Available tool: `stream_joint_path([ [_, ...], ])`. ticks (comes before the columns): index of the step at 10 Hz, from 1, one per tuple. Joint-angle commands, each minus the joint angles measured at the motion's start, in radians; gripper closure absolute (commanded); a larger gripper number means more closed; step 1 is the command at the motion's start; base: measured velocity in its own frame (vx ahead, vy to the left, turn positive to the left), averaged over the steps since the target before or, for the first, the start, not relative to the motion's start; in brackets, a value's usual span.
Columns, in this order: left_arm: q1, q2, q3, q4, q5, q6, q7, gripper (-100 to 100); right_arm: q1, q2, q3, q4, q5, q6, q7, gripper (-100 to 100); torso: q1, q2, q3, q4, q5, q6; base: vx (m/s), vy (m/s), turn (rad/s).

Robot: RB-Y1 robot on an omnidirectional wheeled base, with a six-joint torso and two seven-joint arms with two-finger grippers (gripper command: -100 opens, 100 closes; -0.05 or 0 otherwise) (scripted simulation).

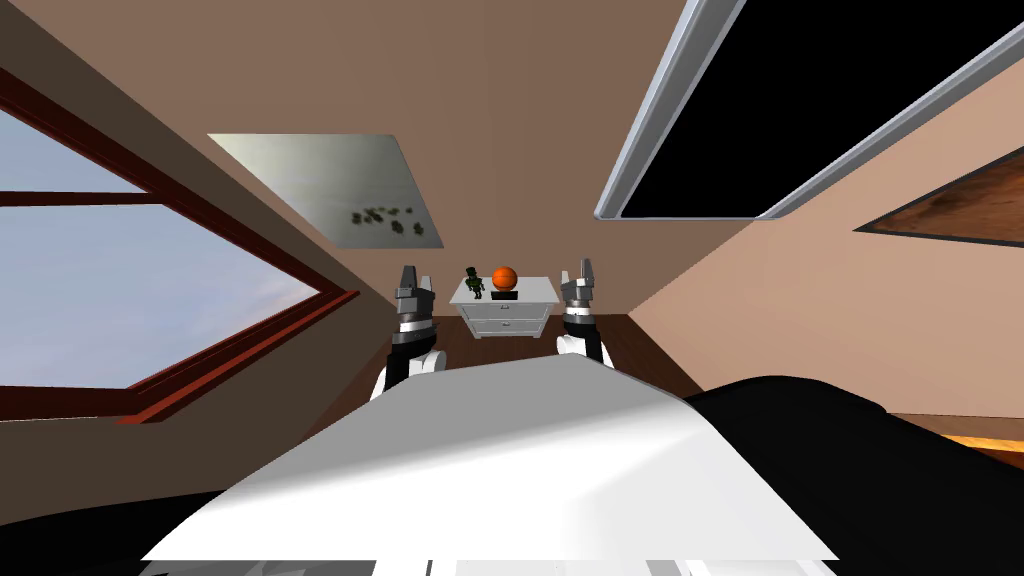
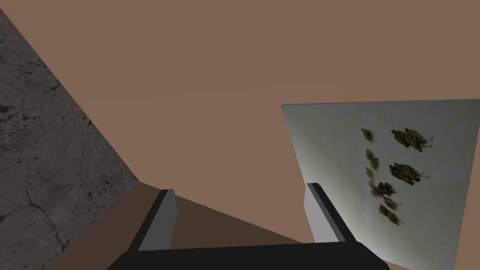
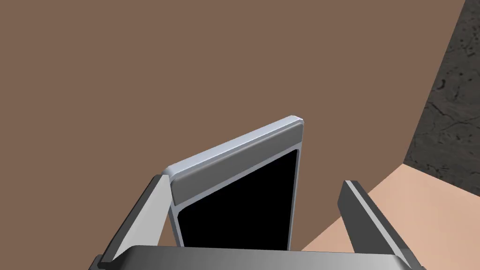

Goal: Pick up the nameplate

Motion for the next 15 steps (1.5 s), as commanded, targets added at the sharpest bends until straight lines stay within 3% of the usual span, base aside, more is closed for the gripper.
stream_joint_path([
  [1, 0.000, 0.000, 0.000, 0.000, 0.000, 0.000, 0.000, 0, 0.002, -0.039, -0.001, 0.017, 0.003, 0.000, -0.001, -100, 0.000, 0.000, 0.000, 0.000, 0.000, 0.000, -0.010, 0.009, 0.015],
  [4, 0.000, 0.000, 0.000, 0.000, 0.000, 0.000, 0.000, 0, 0.007, -0.137, -0.006, 0.085, 0.018, -0.001, -0.004, -100, 0.001, 0.002, 0.001, 0.000, 0.000, 0.000, -0.026, 0.022, 0.035],
  [5, 0.000, 0.000, 0.000, 0.000, 0.000, 0.000, 0.000, 0, 0.007, -0.143, -0.006, 0.085, 0.018, -0.001, -0.004, -100, 0.001, 0.002, 0.001, 0.000, 0.000, 0.000, -0.021, 0.017, 0.015],
  [8, 0.000, 0.000, 0.000, 0.000, 0.000, 0.000, 0.000, 0, 0.016, -0.252, -0.013, 0.184, 0.046, -0.005, -0.007, -100, 0.001, 0.001, 0.001, 0.000, 0.000, 0.000, -0.023, 0.028, 0.070],
  [15, 0.000, 0.000, 0.000, 0.000, 0.000, 0.000, 0.000, 0, 0.029, -0.414, -0.018, 0.331, 0.087, -0.015, -0.006, -100, 0.002, 0.001, 0.000, 0.000, 0.000, 0.000, -0.011, 0.030, 0.055],
])
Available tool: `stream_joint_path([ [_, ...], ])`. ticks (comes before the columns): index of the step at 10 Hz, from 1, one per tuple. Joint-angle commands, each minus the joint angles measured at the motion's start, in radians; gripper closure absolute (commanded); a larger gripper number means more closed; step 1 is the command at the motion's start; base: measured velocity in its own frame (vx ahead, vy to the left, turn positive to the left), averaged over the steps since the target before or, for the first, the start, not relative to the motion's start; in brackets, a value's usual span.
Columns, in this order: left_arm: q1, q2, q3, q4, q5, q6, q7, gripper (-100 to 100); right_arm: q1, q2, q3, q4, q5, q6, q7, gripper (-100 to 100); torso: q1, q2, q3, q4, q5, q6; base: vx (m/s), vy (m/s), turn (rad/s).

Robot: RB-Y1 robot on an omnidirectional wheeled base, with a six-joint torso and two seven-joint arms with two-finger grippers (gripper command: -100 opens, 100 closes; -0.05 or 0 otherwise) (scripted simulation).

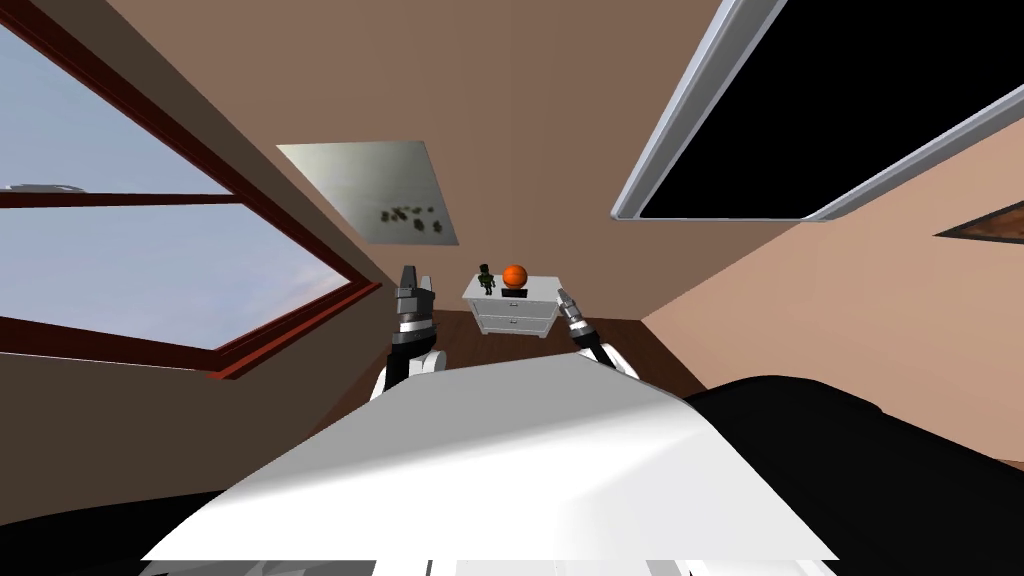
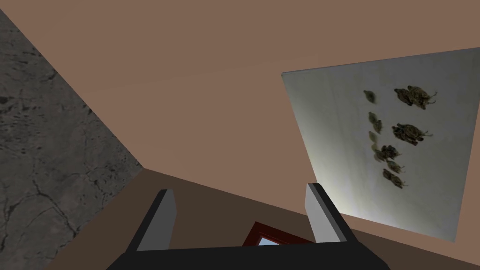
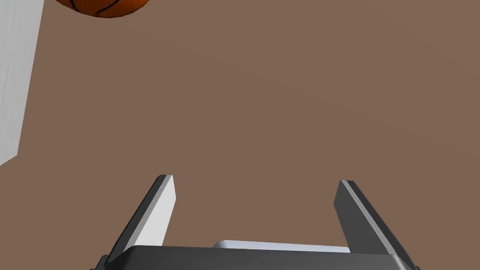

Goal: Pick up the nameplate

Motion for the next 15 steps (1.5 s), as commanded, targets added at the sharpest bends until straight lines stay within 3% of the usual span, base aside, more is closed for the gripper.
stream_joint_path([
  [1, 0.000, 0.000, 0.000, 0.000, 0.000, 0.000, 0.000, 0, 0.008, -0.050, -0.001, 0.050, 0.019, -0.008, 0.002, -100, 0.000, 0.000, 0.000, 0.000, 0.000, 0.000, -0.008, 0.048, 0.104],
  [4, 0.000, 0.000, 0.000, 0.000, 0.000, 0.000, 0.000, 0, 0.013, -0.114, -0.001, 0.113, 0.037, -0.014, 0.004, -100, 0.000, 0.001, 0.000, 0.000, 0.000, 0.000, -0.014, 0.037, 0.075],
  [5, 0.000, 0.000, 0.000, 0.000, 0.000, 0.000, 0.000, 0, 0.019, -0.149, 0.000, 0.164, 0.057, -0.021, 0.007, -100, 0.000, 0.001, 0.000, 0.000, 0.000, 0.000, -0.009, 0.044, 0.118],
  [6, 0.000, 0.000, 0.000, 0.000, 0.000, 0.000, 0.000, 0, 0.019, -0.167, 0.000, 0.167, 0.057, -0.021, 0.007, -100, 0.000, 0.000, 0.000, 0.000, 0.000, 0.000, 0.000, 0.039, 0.055],
  [7, 0.000, 0.000, 0.000, 0.000, 0.000, 0.000, 0.000, 0, 0.024, -0.200, 0.001, 0.221, 0.079, -0.029, 0.011, -100, 0.000, 0.000, 0.000, 0.000, 0.000, 0.000, 0.006, 0.052, 0.127],
  [8, 0.000, 0.000, 0.000, 0.000, 0.000, 0.000, 0.000, 0, 0.024, -0.220, 0.001, 0.222, 0.079, -0.029, 0.011, -100, 0.001, 0.000, 0.000, 0.000, 0.000, 0.000, 0.006, 0.042, 0.066],
  [11, 0.000, 0.000, 0.000, 0.000, 0.000, 0.000, 0.000, 0, 0.036, -0.307, 0.007, 0.323, 0.126, -0.047, 0.022, -100, 0.001, -0.001, 0.000, 0.000, 0.000, 0.000, 0.007, 0.052, 0.125],
  [15, 0.000, 0.000, 0.000, 0.000, 0.000, 0.000, 0.000, 0, 0.048, -0.414, 0.017, 0.417, 0.180, -0.068, 0.038, -100, 0.001, -0.001, -0.001, 0.000, 0.000, 0.000, 0.014, 0.052, 0.122],
])
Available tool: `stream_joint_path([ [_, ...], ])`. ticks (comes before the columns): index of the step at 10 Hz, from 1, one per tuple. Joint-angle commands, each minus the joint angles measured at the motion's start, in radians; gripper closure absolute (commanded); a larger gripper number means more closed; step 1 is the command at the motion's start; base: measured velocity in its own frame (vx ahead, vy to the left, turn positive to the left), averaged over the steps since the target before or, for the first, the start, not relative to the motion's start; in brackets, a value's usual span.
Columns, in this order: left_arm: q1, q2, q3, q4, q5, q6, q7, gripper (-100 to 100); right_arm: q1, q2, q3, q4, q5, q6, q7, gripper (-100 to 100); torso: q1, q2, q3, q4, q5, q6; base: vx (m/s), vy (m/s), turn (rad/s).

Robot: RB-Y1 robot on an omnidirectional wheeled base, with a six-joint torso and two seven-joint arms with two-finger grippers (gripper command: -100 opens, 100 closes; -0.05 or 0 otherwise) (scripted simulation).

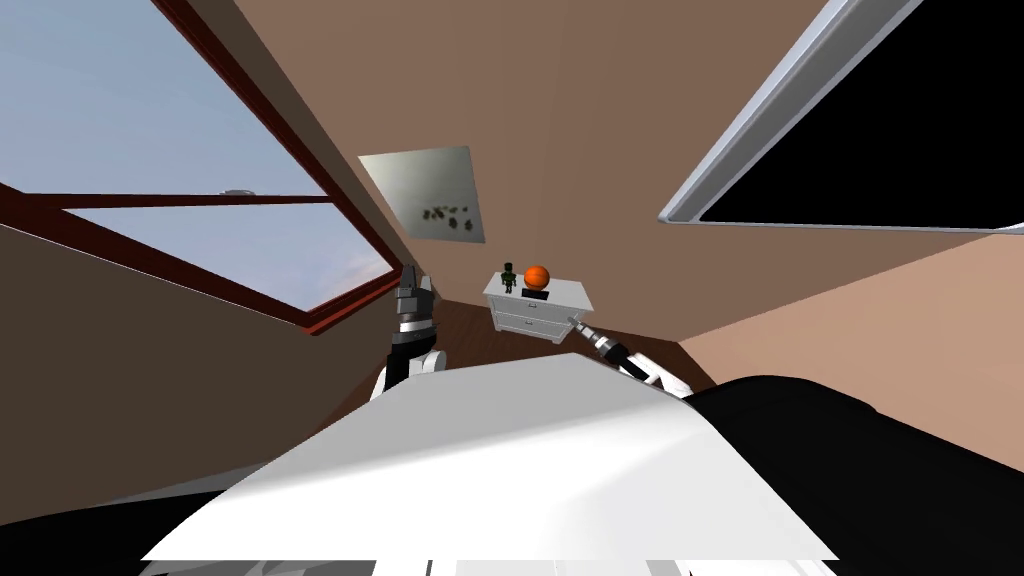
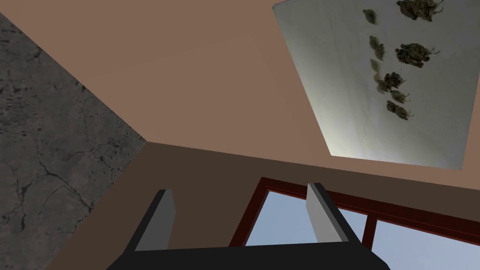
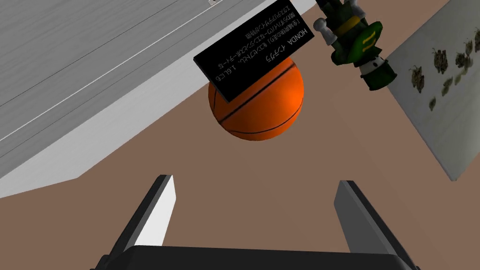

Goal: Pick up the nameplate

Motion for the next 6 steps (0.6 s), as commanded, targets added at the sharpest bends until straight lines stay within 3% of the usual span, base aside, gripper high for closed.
stream_joint_path([
  [1, 0.000, 0.000, 0.000, 0.000, 0.000, 0.000, 0.000, 0, 0.009, -0.044, -0.001, 0.040, 0.012, -0.009, 0.002, -100, 0.000, 0.000, 0.000, 0.000, 0.000, 0.000, 0.019, 0.038, 0.097],
  [4, 0.000, 0.000, 0.000, 0.000, 0.000, 0.000, 0.000, 0, 0.021, -0.136, 0.013, 0.120, 0.069, -0.034, 0.022, -100, -0.001, -0.002, -0.001, 0.000, 0.000, 0.001, 0.047, 0.048, 0.164],
  [6, 0.000, 0.000, 0.000, 0.000, 0.000, 0.000, 0.000, 0, 0.021, -0.147, 0.013, 0.148, 0.069, -0.034, 0.022, -100, 0.000, -0.002, -0.001, 0.000, 0.000, 0.001, 0.026, 0.031, 0.033],
])
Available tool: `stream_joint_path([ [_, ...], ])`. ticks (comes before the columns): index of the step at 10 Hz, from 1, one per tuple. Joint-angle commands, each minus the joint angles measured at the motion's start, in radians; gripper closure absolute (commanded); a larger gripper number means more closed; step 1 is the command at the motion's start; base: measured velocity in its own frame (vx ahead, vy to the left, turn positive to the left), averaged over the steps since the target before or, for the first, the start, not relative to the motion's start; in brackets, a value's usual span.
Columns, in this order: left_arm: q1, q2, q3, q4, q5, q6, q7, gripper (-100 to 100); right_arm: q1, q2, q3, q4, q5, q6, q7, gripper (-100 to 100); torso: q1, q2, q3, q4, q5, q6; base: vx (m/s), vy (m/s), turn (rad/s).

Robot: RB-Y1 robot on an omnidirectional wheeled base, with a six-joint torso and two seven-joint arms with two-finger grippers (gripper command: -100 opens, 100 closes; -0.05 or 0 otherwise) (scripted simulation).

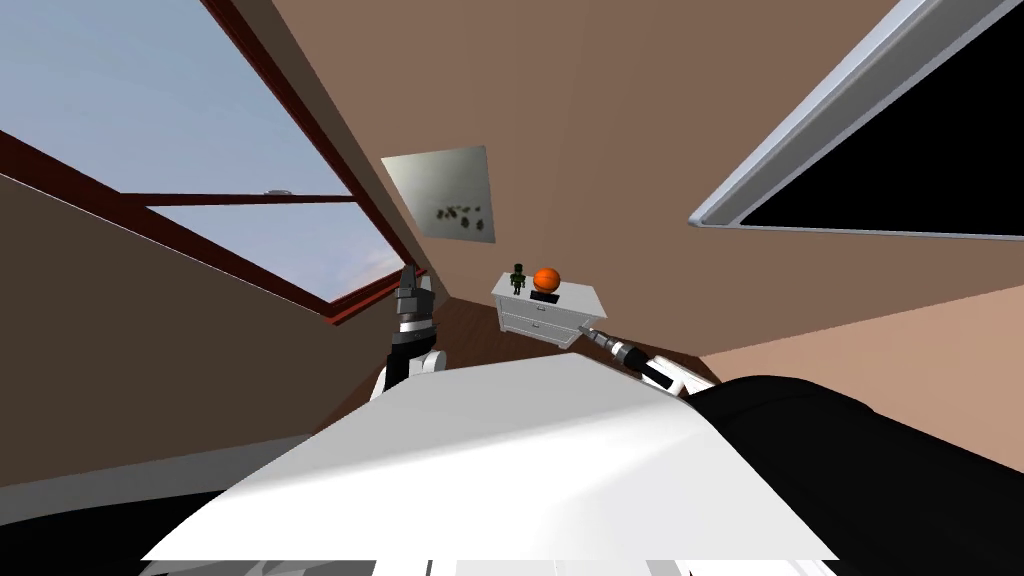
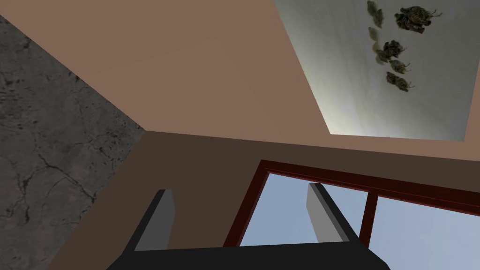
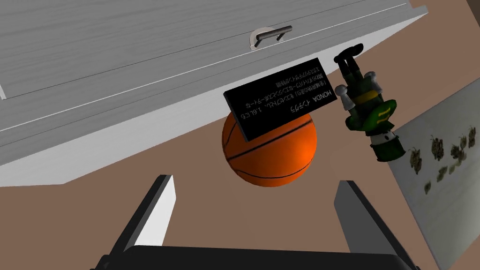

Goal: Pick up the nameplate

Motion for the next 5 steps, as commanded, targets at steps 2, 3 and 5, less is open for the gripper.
stream_joint_path([
  [2, 0.000, 0.000, 0.000, 0.000, 0.000, 0.000, 0.000, 0, 0.010, -0.074, 0.020, 0.095, 0.063, -0.025, 0.024, -100, 0.000, -0.001, 0.000, 0.000, 0.000, -0.001, 0.054, 0.047, 0.268],
  [3, 0.000, 0.000, 0.000, 0.000, 0.000, 0.000, 0.000, 0, 0.010, -0.098, 0.020, 0.109, 0.063, -0.025, 0.024, -100, 0.002, -0.003, -0.002, -0.001, 0.001, -0.001, 0.069, 0.052, 0.109],
  [5, 0.000, 0.000, 0.000, 0.000, 0.000, 0.000, 0.000, 0, 0.015, -0.142, 0.031, 0.140, 0.095, -0.040, 0.037, -100, 0.001, -0.001, -0.001, 0.000, 0.000, 0.000, 0.036, 0.035, 0.079],
])
